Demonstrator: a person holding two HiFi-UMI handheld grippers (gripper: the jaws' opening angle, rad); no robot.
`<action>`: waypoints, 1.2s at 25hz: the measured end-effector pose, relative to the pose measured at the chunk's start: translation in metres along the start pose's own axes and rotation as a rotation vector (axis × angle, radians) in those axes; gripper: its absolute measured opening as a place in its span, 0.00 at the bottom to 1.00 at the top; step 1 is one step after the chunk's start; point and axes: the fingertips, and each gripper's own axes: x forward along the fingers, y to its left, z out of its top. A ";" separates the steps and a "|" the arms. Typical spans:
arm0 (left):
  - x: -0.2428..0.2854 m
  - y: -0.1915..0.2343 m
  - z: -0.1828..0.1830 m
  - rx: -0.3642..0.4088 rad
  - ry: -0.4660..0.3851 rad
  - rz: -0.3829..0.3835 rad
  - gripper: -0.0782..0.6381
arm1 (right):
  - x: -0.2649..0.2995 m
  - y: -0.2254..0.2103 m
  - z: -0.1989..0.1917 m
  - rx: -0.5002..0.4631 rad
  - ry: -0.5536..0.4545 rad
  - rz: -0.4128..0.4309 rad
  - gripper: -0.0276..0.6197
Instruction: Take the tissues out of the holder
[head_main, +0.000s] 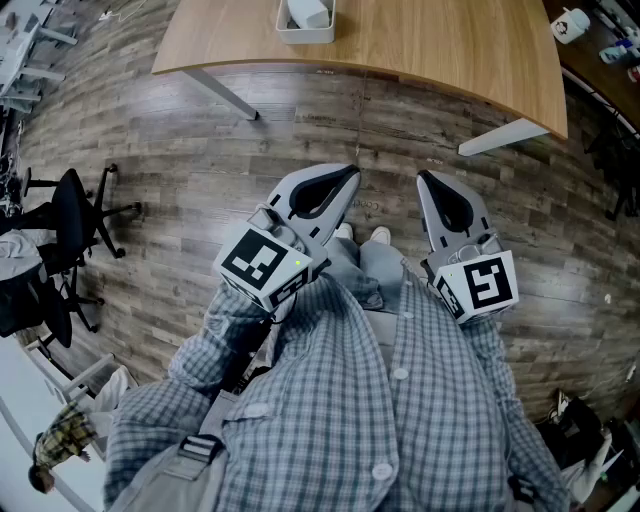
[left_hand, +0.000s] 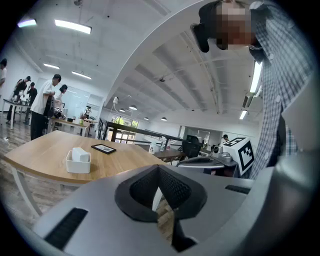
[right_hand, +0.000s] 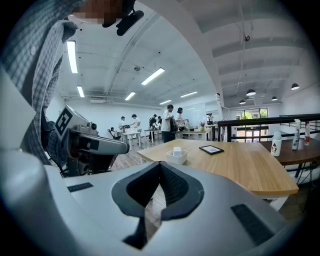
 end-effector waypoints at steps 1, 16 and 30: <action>0.000 0.000 0.000 0.002 -0.001 0.001 0.11 | 0.001 0.000 0.001 -0.002 -0.002 0.003 0.06; 0.008 0.004 0.001 -0.002 -0.007 0.013 0.11 | 0.003 -0.006 -0.001 0.008 0.002 0.017 0.06; 0.009 -0.005 0.001 -0.010 -0.017 0.062 0.11 | -0.008 -0.018 0.005 0.097 -0.062 0.048 0.06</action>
